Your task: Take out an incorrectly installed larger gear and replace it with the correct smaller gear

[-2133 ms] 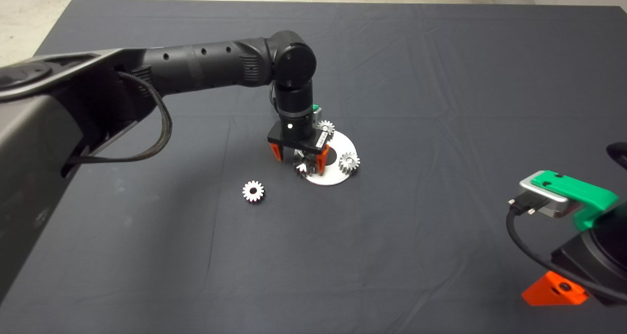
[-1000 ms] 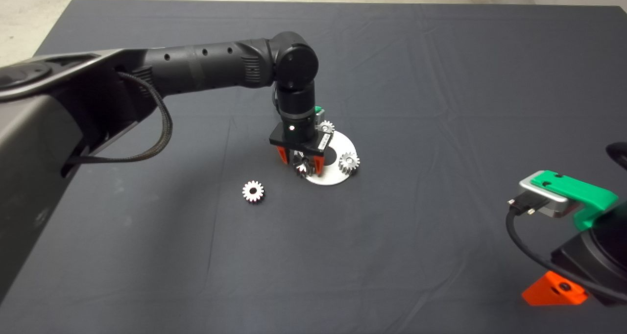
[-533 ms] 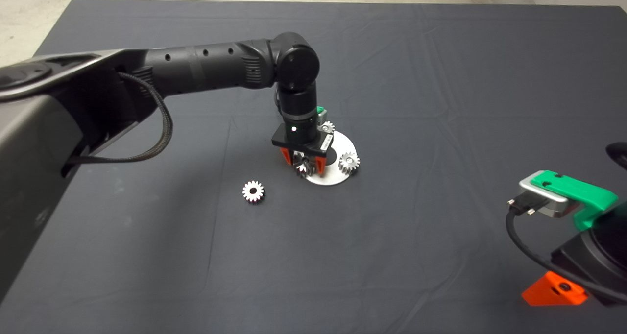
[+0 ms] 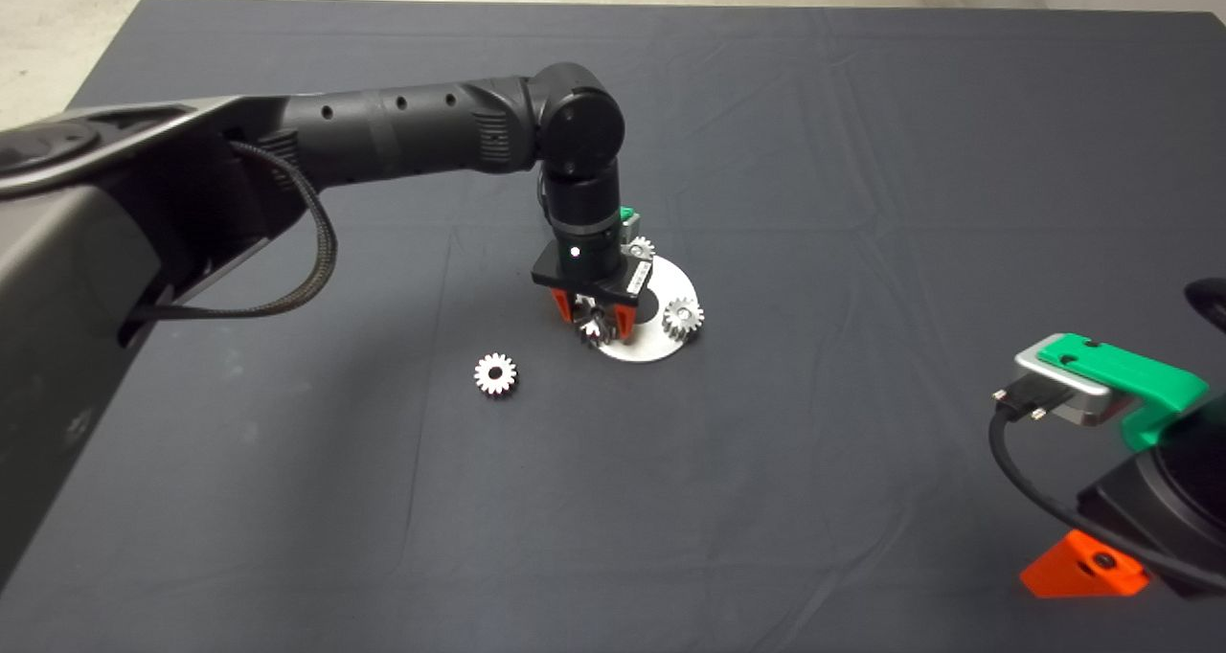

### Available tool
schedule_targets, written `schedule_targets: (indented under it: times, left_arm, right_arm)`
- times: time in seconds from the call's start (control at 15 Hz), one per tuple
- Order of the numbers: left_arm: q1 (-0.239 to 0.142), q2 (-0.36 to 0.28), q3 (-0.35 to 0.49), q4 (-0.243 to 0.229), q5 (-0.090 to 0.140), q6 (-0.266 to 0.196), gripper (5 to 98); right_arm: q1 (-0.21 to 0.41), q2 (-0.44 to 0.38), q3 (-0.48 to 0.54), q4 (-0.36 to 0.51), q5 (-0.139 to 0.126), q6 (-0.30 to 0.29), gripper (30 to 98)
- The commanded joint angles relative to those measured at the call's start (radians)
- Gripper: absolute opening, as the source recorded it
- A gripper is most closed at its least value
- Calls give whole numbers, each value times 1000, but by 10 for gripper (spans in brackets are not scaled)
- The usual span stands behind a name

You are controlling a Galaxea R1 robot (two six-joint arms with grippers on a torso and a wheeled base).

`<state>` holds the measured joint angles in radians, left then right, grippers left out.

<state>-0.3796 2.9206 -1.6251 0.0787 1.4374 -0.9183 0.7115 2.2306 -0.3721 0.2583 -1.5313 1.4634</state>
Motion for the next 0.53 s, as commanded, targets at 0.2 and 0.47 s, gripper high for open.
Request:
schedule_targets:
  times: [0.2, 0.47]
  left_arm:
    - [-19, 5, 13, -16, -19, 4, 492]
    - [-21, 2, 47, -16, -18, 1, 475]
  right_arm:
    - [8, 4, 4, -27, -102, -2, 968]
    - [6, 4, 4, -27, -102, -2, 968]
